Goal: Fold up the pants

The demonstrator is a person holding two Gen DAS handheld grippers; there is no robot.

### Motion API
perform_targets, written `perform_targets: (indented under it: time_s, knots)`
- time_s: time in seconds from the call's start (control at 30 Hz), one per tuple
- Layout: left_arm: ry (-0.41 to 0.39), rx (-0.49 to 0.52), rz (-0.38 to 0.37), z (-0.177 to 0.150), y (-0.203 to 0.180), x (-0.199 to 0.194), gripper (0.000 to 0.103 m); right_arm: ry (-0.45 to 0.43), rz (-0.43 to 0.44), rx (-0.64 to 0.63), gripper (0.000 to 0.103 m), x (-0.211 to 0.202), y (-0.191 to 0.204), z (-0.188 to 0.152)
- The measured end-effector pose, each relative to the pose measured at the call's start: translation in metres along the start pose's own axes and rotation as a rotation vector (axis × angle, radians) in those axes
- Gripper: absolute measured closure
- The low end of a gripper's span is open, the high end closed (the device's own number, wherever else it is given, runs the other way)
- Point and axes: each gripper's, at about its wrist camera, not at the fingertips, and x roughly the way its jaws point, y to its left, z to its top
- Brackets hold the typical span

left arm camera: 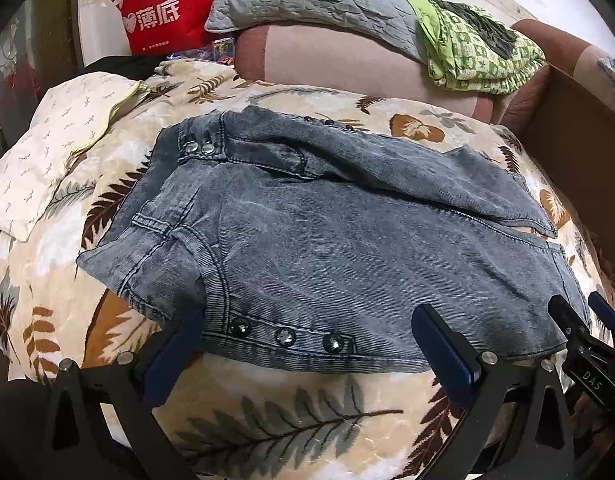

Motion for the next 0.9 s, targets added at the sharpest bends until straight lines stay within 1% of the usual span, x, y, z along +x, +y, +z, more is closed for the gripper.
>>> perform_targets:
  time_s: [0.1, 0.13, 0.2, 0.23, 0.3, 0.33, 0.4, 0.43, 0.47, 0.5, 0.53, 0.6, 0.67, 0.73, 0.8, 0.83, 0.9]
  knots:
    - [0.013, -0.026, -0.002, -0.001, 0.011, 0.000, 0.000, 0.009, 0.009, 0.014, 0.000, 0.001, -0.002, 0.000]
    - [0.022, -0.046, -0.007, -0.001, 0.018, 0.000, 0.000, 0.022, 0.025, 0.031, 0.000, 0.002, -0.005, -0.001]
    - [0.042, -0.111, -0.027, -0.002, 0.038, 0.001, 0.000, 0.063, 0.089, 0.086, 0.000, 0.005, -0.014, -0.001]
    - [0.051, -0.159, -0.036, -0.002, 0.051, 0.002, 0.000, 0.108, 0.156, 0.157, 0.000, 0.007, -0.023, -0.003]
    - [0.076, -0.280, -0.038, -0.004, 0.082, 0.005, 0.000, 0.161, 0.243, 0.268, 0.000, 0.008, -0.039, -0.006]
    - [0.085, -0.349, -0.033, -0.006, 0.098, 0.006, 0.000, 0.185, 0.292, 0.345, 0.000, 0.009, -0.051, -0.010]
    - [0.079, -0.481, -0.026, -0.012, 0.127, 0.006, 0.000, 0.223, 0.322, 0.451, 0.000, 0.010, -0.071, -0.019]
    - [0.067, -0.571, -0.030, -0.016, 0.144, 0.004, 0.000, 0.242, 0.333, 0.497, 0.000, 0.011, -0.079, -0.023]
    - [0.059, -0.627, -0.031, -0.018, 0.155, 0.003, 0.000, 0.258, 0.349, 0.538, 0.000, 0.011, -0.086, -0.027]
    - [0.043, -0.720, -0.041, -0.023, 0.169, 0.002, 0.000, 0.272, 0.368, 0.581, 0.000, 0.011, -0.093, -0.032]
    - [0.038, -0.776, -0.053, -0.024, 0.177, 0.003, 0.000, 0.291, 0.390, 0.635, 0.000, 0.012, -0.102, -0.038]
    - [0.054, -0.816, -0.076, -0.019, 0.182, 0.008, 0.000, 0.309, 0.394, 0.683, 0.000, 0.014, -0.112, -0.042]
    - [0.066, -0.820, -0.087, -0.011, 0.186, 0.017, 0.000, 0.329, 0.406, 0.744, 0.000, 0.018, -0.123, -0.048]
    - [0.087, -0.851, -0.104, -0.005, 0.189, 0.026, 0.000, 0.338, 0.414, 0.789, 0.002, 0.022, -0.130, -0.052]
    - [0.094, -0.865, -0.093, -0.003, 0.192, 0.033, 0.002, 0.339, 0.409, 0.837, 0.005, 0.024, -0.139, -0.056]
    - [0.094, -0.869, -0.083, 0.001, 0.193, 0.036, 0.003, 0.336, 0.412, 0.882, 0.007, 0.024, -0.146, -0.060]
    - [0.078, -0.860, -0.078, 0.005, 0.192, 0.035, 0.019, 0.330, 0.400, 0.948, 0.016, 0.023, -0.159, -0.065]
